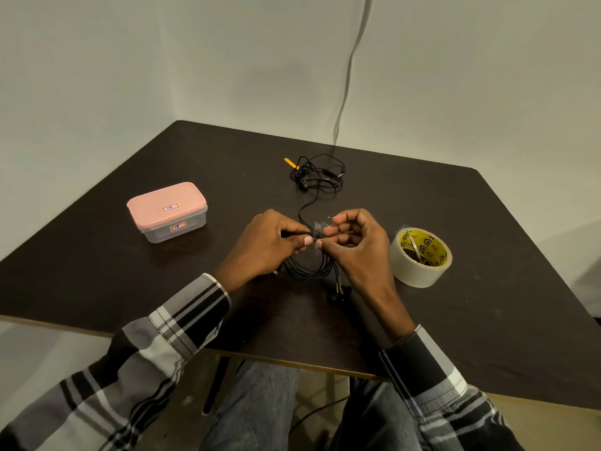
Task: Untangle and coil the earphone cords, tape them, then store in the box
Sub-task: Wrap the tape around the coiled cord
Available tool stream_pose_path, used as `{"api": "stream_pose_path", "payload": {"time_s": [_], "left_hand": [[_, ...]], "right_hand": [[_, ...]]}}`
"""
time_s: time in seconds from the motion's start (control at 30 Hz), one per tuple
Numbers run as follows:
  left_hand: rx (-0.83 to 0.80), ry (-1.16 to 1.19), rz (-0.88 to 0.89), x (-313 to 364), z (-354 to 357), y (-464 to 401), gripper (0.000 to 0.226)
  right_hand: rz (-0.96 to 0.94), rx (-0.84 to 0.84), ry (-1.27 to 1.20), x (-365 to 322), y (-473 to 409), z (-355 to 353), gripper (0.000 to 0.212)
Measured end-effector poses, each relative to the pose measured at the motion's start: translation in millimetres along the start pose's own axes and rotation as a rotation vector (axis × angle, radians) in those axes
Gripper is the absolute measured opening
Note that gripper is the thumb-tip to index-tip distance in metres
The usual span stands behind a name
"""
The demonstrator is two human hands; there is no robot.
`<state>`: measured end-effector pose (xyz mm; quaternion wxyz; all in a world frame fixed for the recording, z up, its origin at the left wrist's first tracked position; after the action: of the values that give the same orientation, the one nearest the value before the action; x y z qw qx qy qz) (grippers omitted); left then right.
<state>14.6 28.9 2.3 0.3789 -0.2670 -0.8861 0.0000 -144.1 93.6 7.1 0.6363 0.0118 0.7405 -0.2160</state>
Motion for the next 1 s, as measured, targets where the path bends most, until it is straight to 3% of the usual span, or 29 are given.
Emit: {"api": "stream_pose_path", "payload": {"time_s": [0.37,0.5,0.67,0.9,1.0], "left_hand": [[-0.031,0.158,0.037,11,4,7,0.013],[-0.015,0.263,0.007,9,6,11,0.012],[0.007,0.461,-0.039,16,3,14,0.012],[0.022,0.544,-0.100,19,1,16,0.014],[0.028,0.518,-0.098,18,1,16,0.015]], "right_hand": [[-0.245,-0.029,0.537,-22,4,-5,0.045],[-0.215,-0.012,0.679,-26,4,-10,0.059],[-0.008,-0.107,0.420,-18,2,-11,0.042],[-0.061,-0.117,0.372,-18,4,-11,0.031],[0.018,-0.087,0.233,-14,5,-10,0.026]]}}
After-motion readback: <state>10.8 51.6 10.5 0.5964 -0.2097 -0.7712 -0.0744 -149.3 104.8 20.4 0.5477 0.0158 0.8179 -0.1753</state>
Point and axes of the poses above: each hand's wrist, its own y-axis away from the middle knuckle, its own z-axis out of the palm, x = y × z, the point moved 4 cm from there along -y, towards the middle knuckle, and after that the axes turned 9 degrees about -y, right-handed, at the moved point
